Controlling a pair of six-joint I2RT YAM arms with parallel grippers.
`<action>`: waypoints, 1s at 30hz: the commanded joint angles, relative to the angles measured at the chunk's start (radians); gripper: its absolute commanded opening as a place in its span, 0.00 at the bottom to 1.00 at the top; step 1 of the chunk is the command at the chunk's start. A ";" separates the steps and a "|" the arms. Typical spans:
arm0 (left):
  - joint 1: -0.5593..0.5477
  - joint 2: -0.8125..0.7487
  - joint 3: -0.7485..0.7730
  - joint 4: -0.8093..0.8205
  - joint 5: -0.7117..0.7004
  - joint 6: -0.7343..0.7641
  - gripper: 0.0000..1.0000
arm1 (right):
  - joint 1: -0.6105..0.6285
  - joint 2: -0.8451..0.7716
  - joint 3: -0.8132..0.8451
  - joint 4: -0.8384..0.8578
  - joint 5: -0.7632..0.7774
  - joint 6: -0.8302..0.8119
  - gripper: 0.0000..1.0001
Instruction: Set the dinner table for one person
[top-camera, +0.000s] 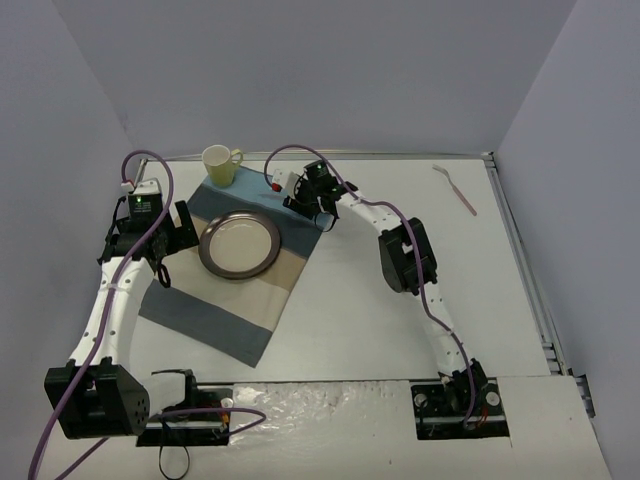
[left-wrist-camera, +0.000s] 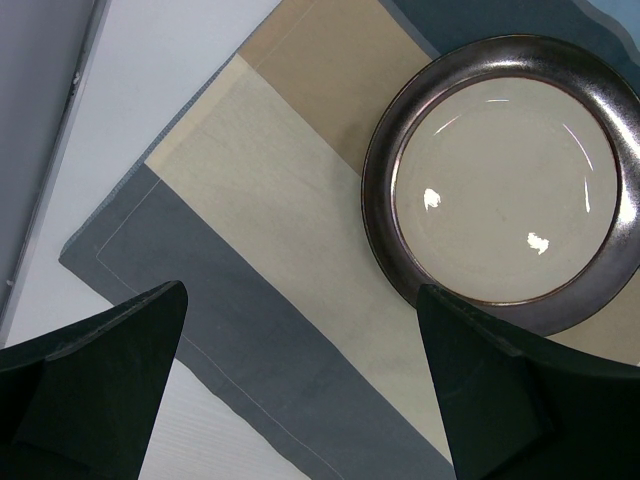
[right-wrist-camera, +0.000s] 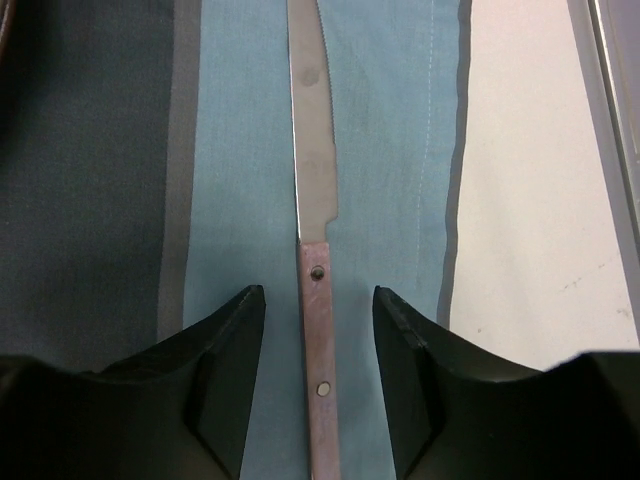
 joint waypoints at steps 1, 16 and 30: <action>0.010 -0.015 0.011 0.042 0.003 0.010 0.97 | -0.011 -0.155 -0.026 0.044 -0.027 -0.007 0.48; 0.008 -0.034 0.017 0.028 0.049 0.002 0.97 | -0.425 -0.523 -0.406 0.195 -0.139 0.333 0.80; 0.008 -0.036 0.014 0.024 0.055 0.006 0.97 | -0.764 -0.390 -0.393 0.216 -0.065 0.380 0.93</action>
